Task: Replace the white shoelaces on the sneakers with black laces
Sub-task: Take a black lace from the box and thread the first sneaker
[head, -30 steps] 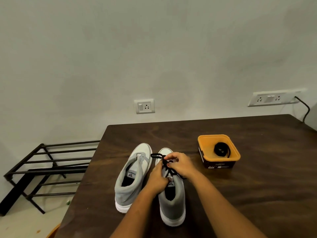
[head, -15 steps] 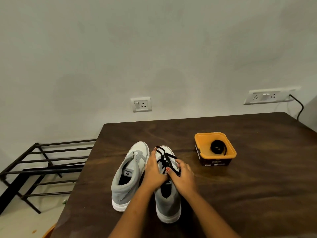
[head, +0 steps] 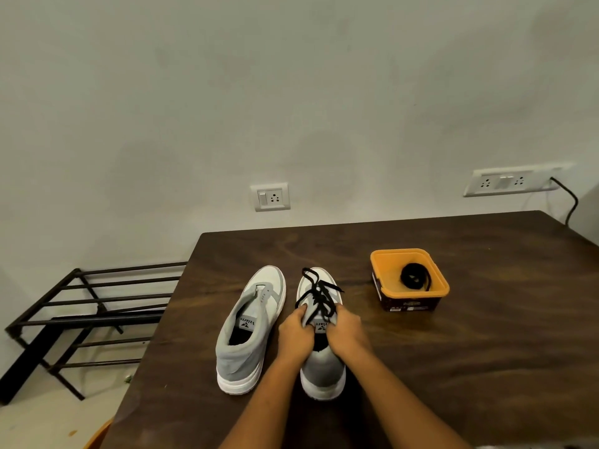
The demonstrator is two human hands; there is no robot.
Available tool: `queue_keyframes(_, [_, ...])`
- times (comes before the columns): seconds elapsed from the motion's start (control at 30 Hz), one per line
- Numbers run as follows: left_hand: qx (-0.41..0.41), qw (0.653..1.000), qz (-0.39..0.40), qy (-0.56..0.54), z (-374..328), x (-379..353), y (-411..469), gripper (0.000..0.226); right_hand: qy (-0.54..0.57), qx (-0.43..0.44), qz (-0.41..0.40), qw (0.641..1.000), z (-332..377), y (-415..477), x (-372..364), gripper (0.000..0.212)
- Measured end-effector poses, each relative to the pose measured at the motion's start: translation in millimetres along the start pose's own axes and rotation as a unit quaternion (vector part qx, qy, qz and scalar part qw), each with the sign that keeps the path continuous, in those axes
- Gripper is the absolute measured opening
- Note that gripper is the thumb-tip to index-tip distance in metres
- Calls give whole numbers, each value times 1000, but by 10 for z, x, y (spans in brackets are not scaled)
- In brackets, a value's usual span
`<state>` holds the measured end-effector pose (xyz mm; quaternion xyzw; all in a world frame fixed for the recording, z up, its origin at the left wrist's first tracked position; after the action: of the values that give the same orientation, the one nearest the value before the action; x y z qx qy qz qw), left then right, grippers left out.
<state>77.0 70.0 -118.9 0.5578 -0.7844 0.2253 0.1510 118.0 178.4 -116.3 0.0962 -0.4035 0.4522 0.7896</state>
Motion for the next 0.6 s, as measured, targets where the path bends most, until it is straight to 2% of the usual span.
queue_keyframes(0.23, [-30,998,25,42,-266,-84,309,40,-32,-6,-22,999,60,346,147,30])
queue_keyframes(0.33, [-32,998,31,42,-288,-144,387,41,-44,21,-6,999,29,422,200,32])
queue_keyframes(0.47, [-24,1000,8,6,-328,-207,458,44,-8,64,43,997,-75,551,344,54])
queue_keyframes(0.53, [-57,998,-23,7,-403,-237,473,46,51,93,-41,994,-85,607,542,51])
queue_keyframes(0.6, [-117,991,-27,65,-540,-315,498,47,112,105,-203,967,-139,663,853,37])
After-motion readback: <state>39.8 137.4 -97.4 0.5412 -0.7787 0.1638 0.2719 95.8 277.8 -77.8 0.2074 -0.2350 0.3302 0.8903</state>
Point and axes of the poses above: each hand's wrist, its own y-axis towards the middle knuckle, its own x-axis out of the back of the hand, z = x × y, the point moved 4 cm from there along y, towards the middle knuckle, and after that the axes turned 1 degree about -z, right-handed, at the moved point
